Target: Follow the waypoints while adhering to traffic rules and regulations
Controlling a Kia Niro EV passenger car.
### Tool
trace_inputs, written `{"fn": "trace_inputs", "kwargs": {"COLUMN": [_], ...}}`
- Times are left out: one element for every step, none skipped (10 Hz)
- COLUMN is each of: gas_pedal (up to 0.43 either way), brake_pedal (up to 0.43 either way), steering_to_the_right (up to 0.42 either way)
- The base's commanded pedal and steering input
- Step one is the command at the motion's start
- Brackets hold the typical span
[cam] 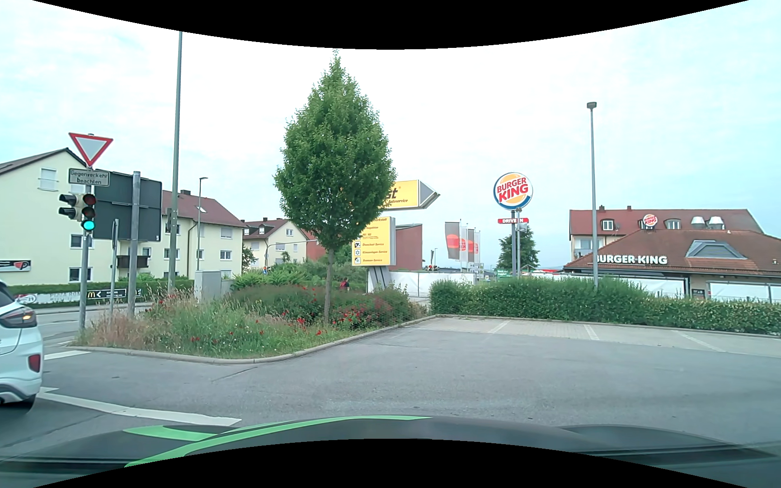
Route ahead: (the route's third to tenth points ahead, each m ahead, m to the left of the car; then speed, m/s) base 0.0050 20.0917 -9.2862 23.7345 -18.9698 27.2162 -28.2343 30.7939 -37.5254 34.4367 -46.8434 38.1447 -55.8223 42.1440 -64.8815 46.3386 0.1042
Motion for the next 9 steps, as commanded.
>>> {"fn": "trace_inputs", "kwargs": {"gas_pedal": [0.000, 0.000, 0.000, 0.000, 0.000, 0.000, 0.000, 0.000, 0.000], "brake_pedal": [0.000, 0.000, 0.000, 0.000, 0.000, 0.000, 0.000, 0.000, 0.000], "steering_to_the_right": [-0.376, -0.386, -0.402, -0.423, -0.452, -0.500, -0.542, -0.591, -0.603]}}
